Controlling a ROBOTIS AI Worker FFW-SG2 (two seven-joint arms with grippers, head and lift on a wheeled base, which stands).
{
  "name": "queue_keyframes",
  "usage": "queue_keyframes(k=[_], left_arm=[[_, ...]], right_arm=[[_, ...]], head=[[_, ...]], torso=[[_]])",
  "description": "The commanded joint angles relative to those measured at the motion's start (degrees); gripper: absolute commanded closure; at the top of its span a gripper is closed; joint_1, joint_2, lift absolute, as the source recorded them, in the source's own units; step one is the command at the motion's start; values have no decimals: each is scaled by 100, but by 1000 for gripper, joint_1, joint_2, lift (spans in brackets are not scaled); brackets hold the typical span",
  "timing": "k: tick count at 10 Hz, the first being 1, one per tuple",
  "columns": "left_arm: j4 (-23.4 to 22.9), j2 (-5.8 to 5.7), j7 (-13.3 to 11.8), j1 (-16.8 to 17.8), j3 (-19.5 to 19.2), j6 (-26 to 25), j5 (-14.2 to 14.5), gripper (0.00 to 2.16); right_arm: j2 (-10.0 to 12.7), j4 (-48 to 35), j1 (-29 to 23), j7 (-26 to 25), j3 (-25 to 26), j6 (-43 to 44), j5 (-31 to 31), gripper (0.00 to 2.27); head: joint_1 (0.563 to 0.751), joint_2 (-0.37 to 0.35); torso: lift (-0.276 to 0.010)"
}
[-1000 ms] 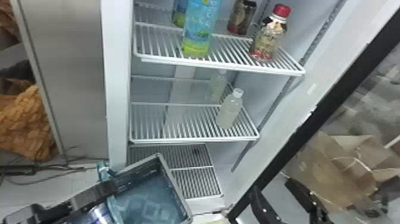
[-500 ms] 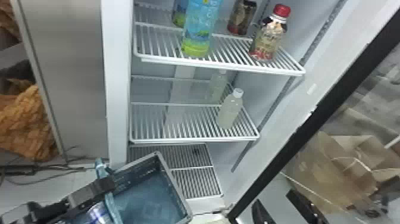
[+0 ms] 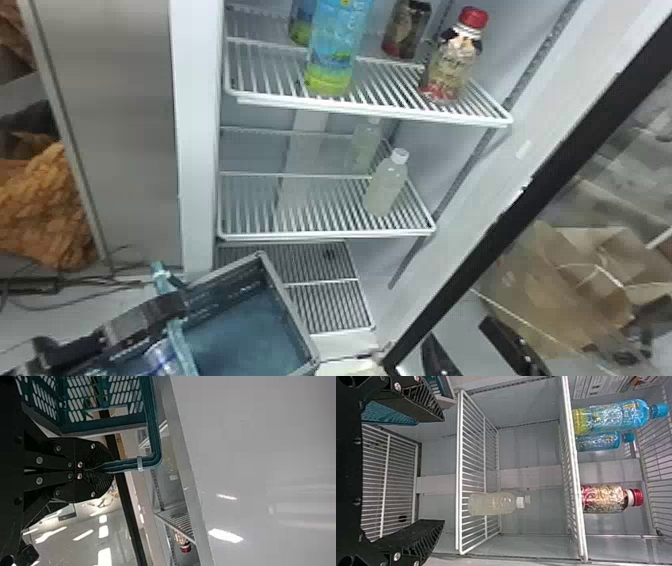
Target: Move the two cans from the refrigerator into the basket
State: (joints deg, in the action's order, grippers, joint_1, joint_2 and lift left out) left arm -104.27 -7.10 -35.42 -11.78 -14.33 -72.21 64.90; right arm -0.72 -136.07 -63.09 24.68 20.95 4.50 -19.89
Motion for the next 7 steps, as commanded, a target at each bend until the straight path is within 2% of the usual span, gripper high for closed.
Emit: queue_keyframes(k=[1, 7], left_arm=[[-42, -1, 0, -17, -29, -7, 0, 1210], [-70, 16, 0, -3, -64, -7, -11, 1210]], right_arm=[[-7, 58, 52, 20, 7, 0, 24, 137], [-7, 199, 235, 108, -27, 0, 36, 137]], head=[[695, -350], [695, -350]], torso=[[-219], [-219]])
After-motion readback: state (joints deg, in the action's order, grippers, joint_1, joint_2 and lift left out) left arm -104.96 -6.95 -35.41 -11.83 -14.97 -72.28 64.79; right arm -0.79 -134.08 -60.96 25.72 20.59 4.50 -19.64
